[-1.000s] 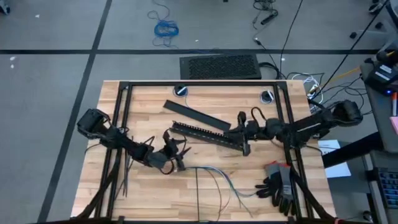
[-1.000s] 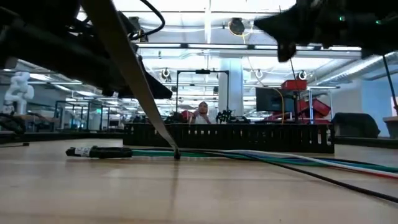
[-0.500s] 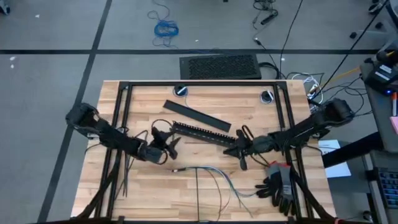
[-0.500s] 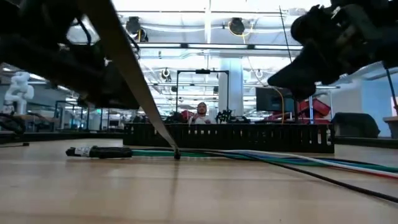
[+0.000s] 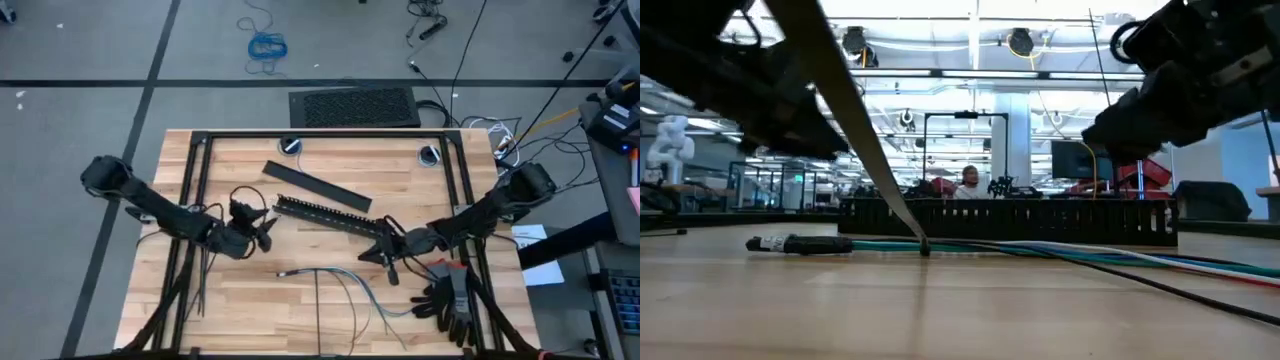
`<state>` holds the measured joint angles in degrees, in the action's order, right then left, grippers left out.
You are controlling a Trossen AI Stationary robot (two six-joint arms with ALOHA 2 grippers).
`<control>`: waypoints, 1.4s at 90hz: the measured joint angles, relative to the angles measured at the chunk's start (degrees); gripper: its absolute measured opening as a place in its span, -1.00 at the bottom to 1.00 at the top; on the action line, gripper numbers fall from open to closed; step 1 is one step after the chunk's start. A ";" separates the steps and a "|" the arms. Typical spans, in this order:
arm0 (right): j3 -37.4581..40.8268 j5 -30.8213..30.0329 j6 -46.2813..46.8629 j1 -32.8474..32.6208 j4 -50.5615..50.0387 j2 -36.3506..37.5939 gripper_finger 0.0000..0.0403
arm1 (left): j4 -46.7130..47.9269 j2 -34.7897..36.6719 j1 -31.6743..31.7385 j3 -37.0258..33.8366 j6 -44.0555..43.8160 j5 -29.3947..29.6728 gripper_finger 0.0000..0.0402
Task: Ziptie cables
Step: Wrap the cable wires with the black zip tie
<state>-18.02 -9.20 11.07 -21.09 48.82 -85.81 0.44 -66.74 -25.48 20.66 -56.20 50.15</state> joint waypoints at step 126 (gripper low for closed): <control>-6.19 20.15 -9.76 16.87 -6.47 0.25 -0.96 | 49.54 -7.57 -3.07 12.73 -47.04 -44.11 -0.08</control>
<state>-24.21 10.95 1.31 -4.22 42.35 -85.56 49.98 -74.31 -28.55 33.39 -103.24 6.04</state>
